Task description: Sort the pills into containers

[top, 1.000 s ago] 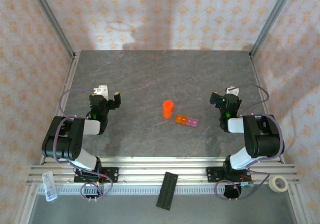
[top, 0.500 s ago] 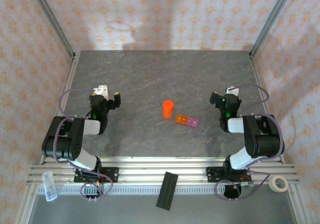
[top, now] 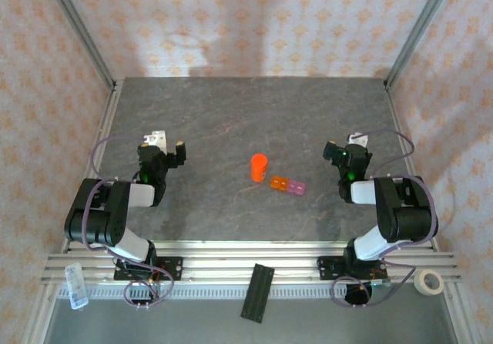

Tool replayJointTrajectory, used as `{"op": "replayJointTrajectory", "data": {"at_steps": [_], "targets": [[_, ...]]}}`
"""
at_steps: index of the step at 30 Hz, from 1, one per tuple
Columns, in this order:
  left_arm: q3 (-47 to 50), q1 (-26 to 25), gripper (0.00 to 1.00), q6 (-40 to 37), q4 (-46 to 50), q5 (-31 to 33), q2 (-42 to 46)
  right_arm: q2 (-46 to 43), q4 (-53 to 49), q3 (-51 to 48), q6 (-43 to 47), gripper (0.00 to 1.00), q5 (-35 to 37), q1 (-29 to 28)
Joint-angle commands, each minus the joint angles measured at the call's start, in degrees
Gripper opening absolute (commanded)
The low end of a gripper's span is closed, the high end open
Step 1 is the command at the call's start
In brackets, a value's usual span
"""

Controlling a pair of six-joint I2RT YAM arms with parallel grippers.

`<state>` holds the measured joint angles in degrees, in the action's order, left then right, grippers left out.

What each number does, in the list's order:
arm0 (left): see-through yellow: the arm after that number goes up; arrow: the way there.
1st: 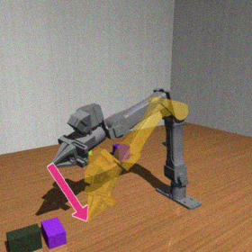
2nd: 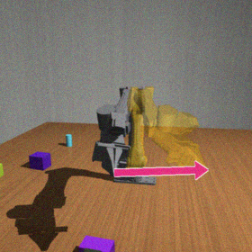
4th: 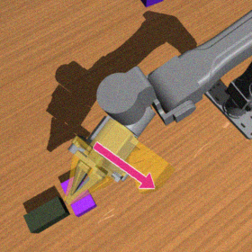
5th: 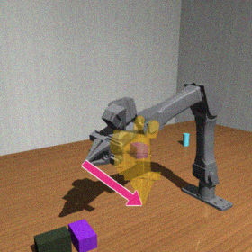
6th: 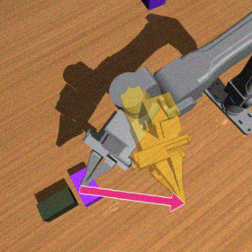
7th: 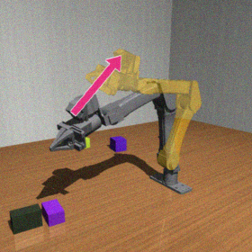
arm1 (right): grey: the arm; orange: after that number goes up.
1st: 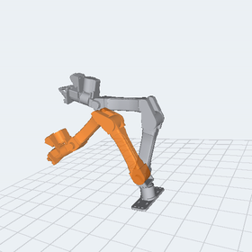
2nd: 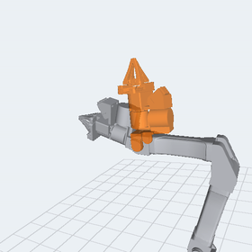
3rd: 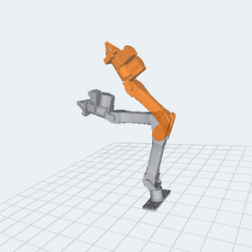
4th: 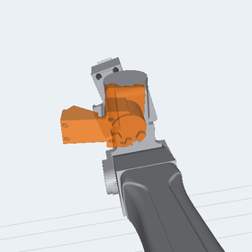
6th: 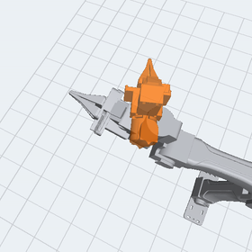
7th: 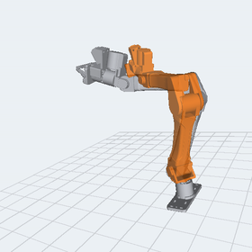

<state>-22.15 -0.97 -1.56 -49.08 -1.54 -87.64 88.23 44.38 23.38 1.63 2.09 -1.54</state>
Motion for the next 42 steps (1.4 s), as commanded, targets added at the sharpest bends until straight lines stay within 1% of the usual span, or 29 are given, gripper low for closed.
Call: {"op": "replayJointTrajectory", "data": {"at_steps": [1,32,35,37,40,42], "targets": [[-0.79,0.53,1.0,0.31,0.23,-0.28,-0.08,-0.95,-0.07,0.86,0.7,1.0,0.11,0.26],[-0.53,0.58,1.0,0.24,-0.14,-0.22,0.01,-0.98,0.2,0.6,0.75,1.0,0.24,0.31],[0.05,0.45,1.0,-0.45,-1.15,-1.73,0.22,-1.17,0.28,0.47,0.81,1.0,0.23,0.3],[0.4,0.52,1.0,0.36,-0.86,0.04,1.63,-2.13,-2.06,1.39,0.12,1.0,1.54,0.29],[-0.54,0.52,1.0,0.61,2.88,1.19,4.2,-5.54,-12.92,5.93,-0.73,1.0,3.31,0.3],[-1.29,0.43,1.0,0.74,5.74,1.7,5.9,-7.14,-17.89,8.12,-1.05,1.0,3.61,0.31]]}}
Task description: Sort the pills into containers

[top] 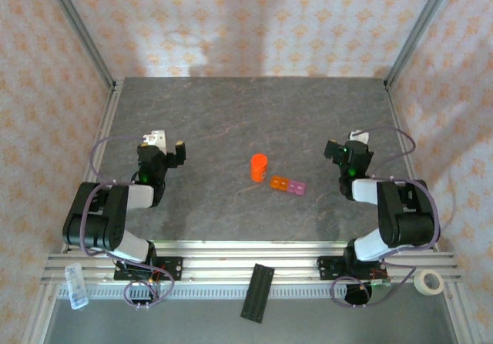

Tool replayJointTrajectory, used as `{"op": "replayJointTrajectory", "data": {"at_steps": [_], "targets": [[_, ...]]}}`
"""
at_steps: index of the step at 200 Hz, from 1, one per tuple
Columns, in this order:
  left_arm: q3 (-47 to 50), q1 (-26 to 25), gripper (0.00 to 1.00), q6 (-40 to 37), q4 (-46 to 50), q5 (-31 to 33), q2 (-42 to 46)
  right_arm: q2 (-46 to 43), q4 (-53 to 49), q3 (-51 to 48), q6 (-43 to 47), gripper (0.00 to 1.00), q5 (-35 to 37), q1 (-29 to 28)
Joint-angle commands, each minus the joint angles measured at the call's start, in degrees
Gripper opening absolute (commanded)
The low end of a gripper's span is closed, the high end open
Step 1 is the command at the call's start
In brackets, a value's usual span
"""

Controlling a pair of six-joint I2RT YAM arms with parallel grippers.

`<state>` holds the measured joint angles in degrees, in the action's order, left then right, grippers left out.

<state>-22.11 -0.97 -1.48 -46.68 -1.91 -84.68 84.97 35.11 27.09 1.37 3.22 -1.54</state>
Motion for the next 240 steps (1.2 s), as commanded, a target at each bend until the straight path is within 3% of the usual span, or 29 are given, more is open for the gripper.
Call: {"op": "replayJointTrajectory", "data": {"at_steps": [1,48,67,77,143,184,240], "targets": [[-1.52,0.45,1.0,0.84,4.35,2.65,3.89,-4.85,-10.48,5.1,-1.04,1.0,2.64,0.31],[-3.78,0.52,1.0,2.02,12.54,4.93,11.25,-12.89,-22.18,9.82,-8.48,1.0,4.69,0.31],[-6.03,0.46,1.0,3.03,16.9,4.56,14.89,-13.96,-35.07,16.41,-19.32,1.0,12.69,0.38],[-7.77,0.46,1.0,3.81,20.16,4.04,16.73,-13.36,-41.05,20.3,-21.62,1.0,13.55,0.46],[-18.48,-3.74,1.0,12.11,38.29,1.57,23.74,-10.73,-52.91,29.82,-20.41,0.98,-13.54,-0.81],[-19.96,-9.93,1.0,15.98,44.07,2.65,23.65,-9.87,-56.82,31.15,-17.66,0.97,-16.7,-11.73],[-16.83,-12.02,1.0,22.21,42.36,2.44,19.43,-7.64,-60.69,34.33,-14.02,0.99,-12.56,-29.13]]}}
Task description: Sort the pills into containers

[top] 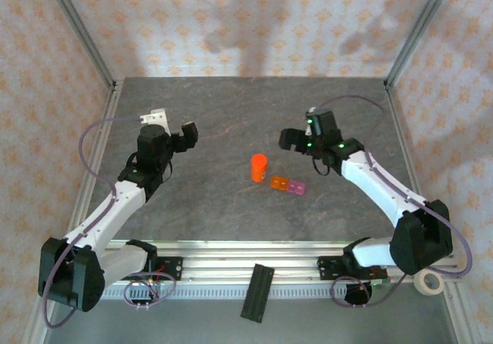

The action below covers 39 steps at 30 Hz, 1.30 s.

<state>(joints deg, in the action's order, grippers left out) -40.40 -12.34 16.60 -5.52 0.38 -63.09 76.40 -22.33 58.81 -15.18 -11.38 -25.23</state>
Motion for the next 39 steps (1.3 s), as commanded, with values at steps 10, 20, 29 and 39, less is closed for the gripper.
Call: {"op": "replayJointTrajectory", "data": {"at_steps": [10,20,29,39], "targets": [[1.04,-1.45,1.0,5.79,1.04,-0.47,-6.99,9.11,-5.61,6.55,6.59,1.0,7.46,-15.67],[-0.06,-1.93,1.0,6.13,1.49,-0.87,-8.84,18.92,-4.15,10.31,7.3,1.0,7.41,-17.39],[-0.81,-2.08,1.0,6.25,1.96,-1.06,-9.6,23.16,-4.13,11.77,7.52,0.8,5.58,-17.48],[-1.02,-2.3,1.0,6.31,2.22,-1.39,-10.11,21.82,-3.95,13.23,7.3,0.5,13.6,-14.63]]}}
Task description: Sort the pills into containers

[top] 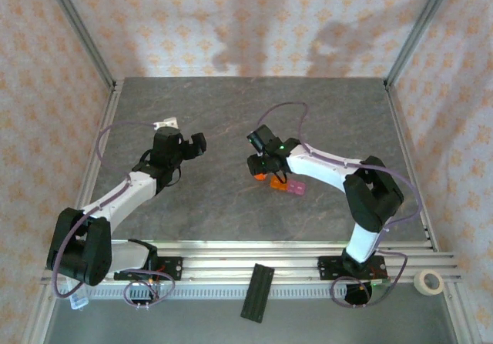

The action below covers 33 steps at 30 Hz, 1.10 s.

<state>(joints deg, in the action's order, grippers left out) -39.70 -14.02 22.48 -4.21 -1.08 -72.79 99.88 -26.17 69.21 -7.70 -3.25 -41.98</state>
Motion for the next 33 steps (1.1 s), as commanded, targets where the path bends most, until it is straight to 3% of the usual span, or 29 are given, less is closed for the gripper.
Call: {"op": "replayJointTrajectory", "data": {"at_steps": [1,18,25,33], "targets": [[-1.68,-0.72,1.0,0.37,0.87,0.11,-0.41,-1.99,-0.11,3.3,-0.41,0.5,5.85,3.13],[-1.96,-1.36,1.0,2.15,0.75,-2.19,-1.33,1.44,-0.49,6.59,-0.65,0.49,3.56,20.82],[-2.92,-1.78,1.0,1.2,0.24,-5.93,-2.89,3.53,1.08,4.55,-1.61,0.5,1.85,23.08],[-4.74,-5.1,1.0,-2.62,2.22,-4.05,-2.94,6.86,1.52,4.01,-2.0,0.58,1.06,23.17]]}}
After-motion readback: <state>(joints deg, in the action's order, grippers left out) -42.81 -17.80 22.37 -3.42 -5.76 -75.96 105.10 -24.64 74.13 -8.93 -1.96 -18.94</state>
